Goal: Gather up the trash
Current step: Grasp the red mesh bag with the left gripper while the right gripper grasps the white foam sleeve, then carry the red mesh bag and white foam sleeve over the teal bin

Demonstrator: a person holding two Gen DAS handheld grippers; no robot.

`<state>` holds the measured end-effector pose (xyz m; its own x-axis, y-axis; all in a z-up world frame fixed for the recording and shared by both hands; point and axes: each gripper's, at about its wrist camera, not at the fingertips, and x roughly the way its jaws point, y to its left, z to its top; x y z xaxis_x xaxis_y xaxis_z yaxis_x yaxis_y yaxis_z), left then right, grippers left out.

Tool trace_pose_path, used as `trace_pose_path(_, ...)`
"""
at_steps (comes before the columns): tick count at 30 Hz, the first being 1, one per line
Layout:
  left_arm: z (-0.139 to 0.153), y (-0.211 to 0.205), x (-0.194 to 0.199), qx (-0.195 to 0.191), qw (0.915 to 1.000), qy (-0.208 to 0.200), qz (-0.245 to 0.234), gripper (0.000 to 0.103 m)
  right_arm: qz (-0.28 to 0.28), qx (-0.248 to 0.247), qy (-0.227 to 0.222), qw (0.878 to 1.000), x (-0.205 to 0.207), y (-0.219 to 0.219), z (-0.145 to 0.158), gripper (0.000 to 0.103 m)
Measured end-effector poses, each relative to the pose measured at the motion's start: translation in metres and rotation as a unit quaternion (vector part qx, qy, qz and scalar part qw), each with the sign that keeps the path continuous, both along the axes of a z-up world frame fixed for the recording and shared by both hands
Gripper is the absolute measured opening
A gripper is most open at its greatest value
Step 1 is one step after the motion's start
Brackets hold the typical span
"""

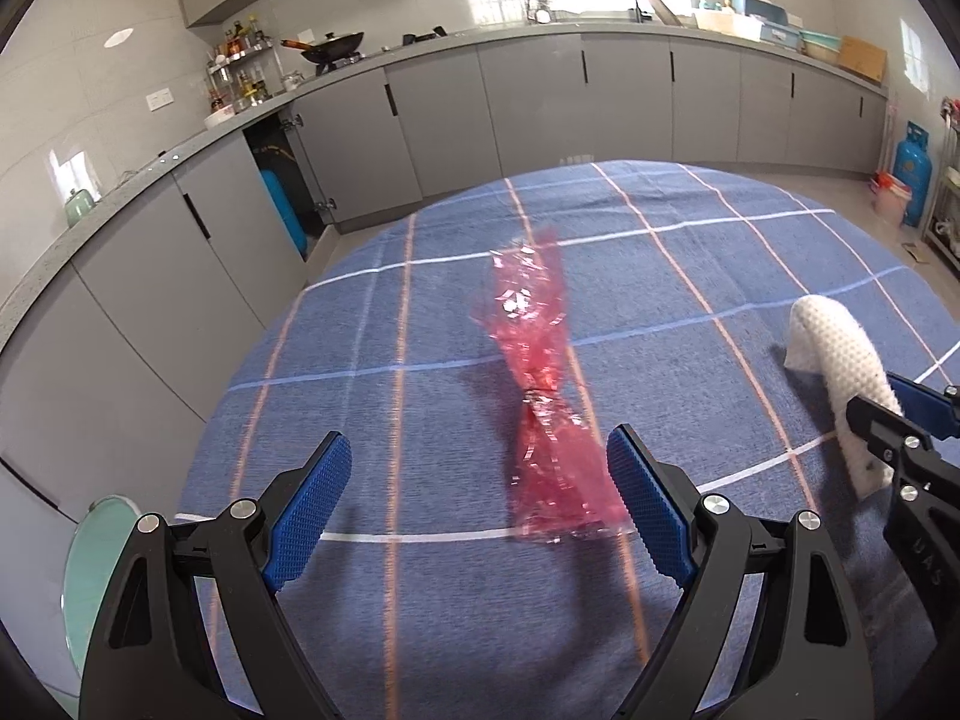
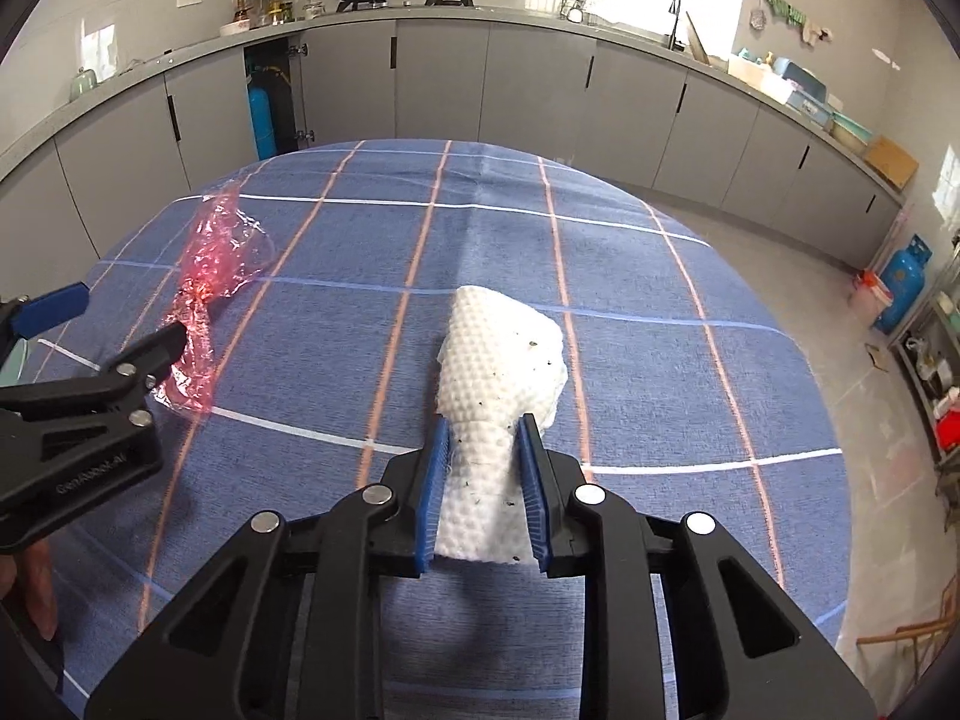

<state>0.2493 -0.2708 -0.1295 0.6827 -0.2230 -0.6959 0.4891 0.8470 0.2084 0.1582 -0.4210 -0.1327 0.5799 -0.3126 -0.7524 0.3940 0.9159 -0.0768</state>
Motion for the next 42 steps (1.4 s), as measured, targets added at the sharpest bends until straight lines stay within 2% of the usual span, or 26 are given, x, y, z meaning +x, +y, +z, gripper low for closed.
trace_pose_path(4,-0.005,-0.005,0.004,0.002,0.9999,0.012,-0.005,0.085,0.002,0.004,-0.003,1.000,-0.002,-0.001,0.000,0.024)
trace_pose_path(5,-0.006,-0.006,0.005,0.005,0.9999,0.013,-0.006,0.082,0.003,0.005,-0.003,1.000,-0.001,-0.001,0.000,0.024)
trace_pose_path(7,-0.010,-0.009,0.007,0.005,0.9994,0.030,-0.017,0.062,0.006,0.005,-0.004,1.000,-0.002,-0.001,0.000,0.024)
trace_pose_path(9,-0.013,-0.011,0.009,0.000,0.9985,0.049,-0.026,0.053,0.007,0.007,-0.003,1.000,-0.001,-0.001,0.000,0.024)
trace_pose_path(10,-0.014,-0.012,0.010,-0.005,0.9978,0.058,-0.032,0.040,0.008,0.008,-0.003,1.000,-0.001,-0.001,0.000,0.024)
trace_pose_path(11,-0.016,-0.012,0.010,-0.006,0.9972,0.065,-0.038,0.033,0.008,0.009,-0.003,1.000,-0.001,-0.001,-0.001,0.024)
trace_pose_path(15,-0.015,-0.009,0.009,-0.011,0.9969,0.069,-0.037,0.025,0.015,0.005,-0.003,1.000,0.001,0.002,0.000,0.024)
trace_pose_path(27,-0.003,0.037,-0.008,0.019,0.9997,0.012,0.007,0.025,0.051,-0.006,-0.017,0.999,0.000,0.037,0.006,0.021)
trace_pose_path(42,0.005,0.082,-0.013,0.006,0.9992,0.006,0.040,0.025,0.094,-0.019,-0.028,0.995,0.000,0.087,0.012,0.021)
